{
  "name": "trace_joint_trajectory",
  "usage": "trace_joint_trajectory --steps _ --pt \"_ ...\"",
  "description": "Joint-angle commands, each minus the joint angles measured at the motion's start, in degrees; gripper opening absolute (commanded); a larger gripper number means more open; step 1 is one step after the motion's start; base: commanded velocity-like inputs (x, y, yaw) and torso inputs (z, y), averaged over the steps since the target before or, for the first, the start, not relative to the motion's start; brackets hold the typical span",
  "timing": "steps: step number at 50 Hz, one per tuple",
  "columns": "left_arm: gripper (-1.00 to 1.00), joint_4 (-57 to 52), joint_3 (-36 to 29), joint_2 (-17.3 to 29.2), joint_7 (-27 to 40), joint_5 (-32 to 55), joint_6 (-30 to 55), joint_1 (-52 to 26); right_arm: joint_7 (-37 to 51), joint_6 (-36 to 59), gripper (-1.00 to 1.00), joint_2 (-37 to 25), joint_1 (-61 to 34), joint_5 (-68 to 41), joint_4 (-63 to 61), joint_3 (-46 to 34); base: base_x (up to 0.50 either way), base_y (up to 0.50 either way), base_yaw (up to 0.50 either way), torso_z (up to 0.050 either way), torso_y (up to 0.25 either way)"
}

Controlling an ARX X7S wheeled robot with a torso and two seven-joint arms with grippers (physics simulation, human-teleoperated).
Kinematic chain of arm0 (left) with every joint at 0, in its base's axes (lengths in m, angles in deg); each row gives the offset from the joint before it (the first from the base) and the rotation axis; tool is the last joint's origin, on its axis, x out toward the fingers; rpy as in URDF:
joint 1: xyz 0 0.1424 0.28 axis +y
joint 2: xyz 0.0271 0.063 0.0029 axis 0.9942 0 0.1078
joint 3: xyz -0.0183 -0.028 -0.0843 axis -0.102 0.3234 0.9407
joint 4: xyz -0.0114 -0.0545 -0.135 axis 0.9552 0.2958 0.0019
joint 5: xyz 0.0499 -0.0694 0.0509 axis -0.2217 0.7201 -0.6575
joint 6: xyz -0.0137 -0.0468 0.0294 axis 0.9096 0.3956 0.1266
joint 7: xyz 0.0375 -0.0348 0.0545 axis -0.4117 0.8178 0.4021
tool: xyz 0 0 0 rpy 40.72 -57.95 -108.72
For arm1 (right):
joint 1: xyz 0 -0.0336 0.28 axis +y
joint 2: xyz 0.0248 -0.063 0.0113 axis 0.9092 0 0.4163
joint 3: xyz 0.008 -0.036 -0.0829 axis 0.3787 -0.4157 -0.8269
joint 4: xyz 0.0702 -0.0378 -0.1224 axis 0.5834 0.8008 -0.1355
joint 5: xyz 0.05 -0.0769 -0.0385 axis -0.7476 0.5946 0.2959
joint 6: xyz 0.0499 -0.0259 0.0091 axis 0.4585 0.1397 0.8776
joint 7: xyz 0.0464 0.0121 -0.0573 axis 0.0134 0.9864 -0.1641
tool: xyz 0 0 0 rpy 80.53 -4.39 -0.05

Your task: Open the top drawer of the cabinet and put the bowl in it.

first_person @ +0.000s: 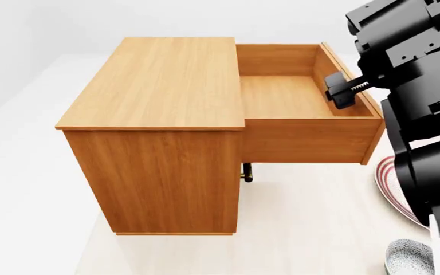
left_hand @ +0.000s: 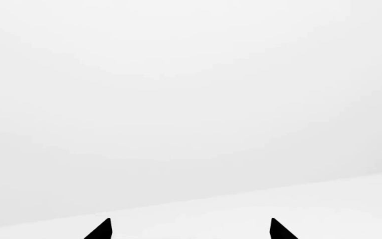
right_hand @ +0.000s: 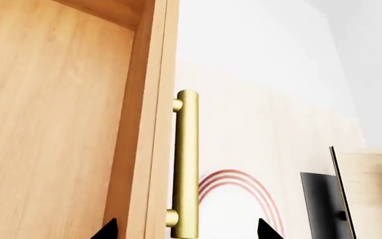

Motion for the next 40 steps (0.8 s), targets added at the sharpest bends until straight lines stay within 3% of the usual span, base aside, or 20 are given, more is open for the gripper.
trace_joint_trajectory --steps 1,14,19,25,31,36,40 --pt "1.00 0.00 0.04 -0.04 -0.17 0.02 0.24 -0.26 0.84 0.41 1.00 -2.67 0.44 5.23 0.43 -5.65 0.00 0.00 0.00 0.000 0.000" --pt "1.00 0.00 0.07 -0.04 -0.25 -0.02 0.40 -0.29 1.25 1.24 1.00 -4.55 1.39 6.78 0.53 -7.72 0.00 0.00 0.00 0.000 0.000" --pt "1.00 0.00 0.11 -0.03 -0.28 0.01 0.23 -0.16 1.00 1.00 1.00 -5.12 -0.49 4.06 -0.86 -3.99 0.00 0.00 0.00 0.000 0.000" --pt "1.00 0.00 0.26 -0.04 -0.40 0.06 0.07 -0.04 2.42 7.92 1.00 -10.76 -2.22 -4.01 -20.15 10.16 0.00 0.00 0.00 0.000 0.000" --pt "1.00 0.00 0.32 -0.08 -0.44 0.03 0.18 -0.07 2.38 16.29 1.00 -14.11 -4.16 -9.15 -31.32 20.14 0.00 0.00 0.00 0.000 0.002" --pt "1.00 0.00 0.31 -0.09 -0.43 0.01 0.19 -0.01 3.29 22.13 1.00 -17.53 -4.92 -12.33 -40.38 21.18 0.00 0.00 0.00 0.000 0.000" --pt "1.00 0.00 0.18 -0.09 -0.38 -0.08 0.14 0.04 17.10 22.17 1.00 -22.87 -6.75 -30.43 -42.70 20.95 0.00 0.00 0.00 0.000 0.000"
